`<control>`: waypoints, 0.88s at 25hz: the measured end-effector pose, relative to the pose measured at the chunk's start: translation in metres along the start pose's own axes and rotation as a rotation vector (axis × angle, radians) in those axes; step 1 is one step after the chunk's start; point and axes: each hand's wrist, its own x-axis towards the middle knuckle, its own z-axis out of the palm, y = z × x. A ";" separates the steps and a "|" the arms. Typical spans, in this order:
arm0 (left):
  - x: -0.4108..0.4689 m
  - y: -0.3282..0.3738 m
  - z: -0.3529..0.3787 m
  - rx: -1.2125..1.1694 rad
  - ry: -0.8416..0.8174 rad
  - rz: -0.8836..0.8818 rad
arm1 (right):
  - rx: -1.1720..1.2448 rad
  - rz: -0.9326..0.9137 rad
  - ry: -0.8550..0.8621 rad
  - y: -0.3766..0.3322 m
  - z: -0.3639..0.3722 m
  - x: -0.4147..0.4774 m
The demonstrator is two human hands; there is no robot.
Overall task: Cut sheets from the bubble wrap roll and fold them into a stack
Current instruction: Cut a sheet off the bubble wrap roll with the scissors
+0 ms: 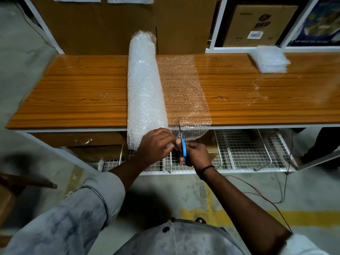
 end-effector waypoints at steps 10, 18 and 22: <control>0.002 -0.004 -0.002 -0.019 0.056 0.010 | -0.026 0.037 0.022 -0.009 0.003 0.018; 0.002 -0.006 -0.002 -0.014 0.086 0.038 | -0.018 0.042 0.063 -0.018 0.005 0.034; 0.002 -0.005 -0.005 -0.062 0.098 0.008 | -0.137 0.019 0.099 -0.020 0.009 0.049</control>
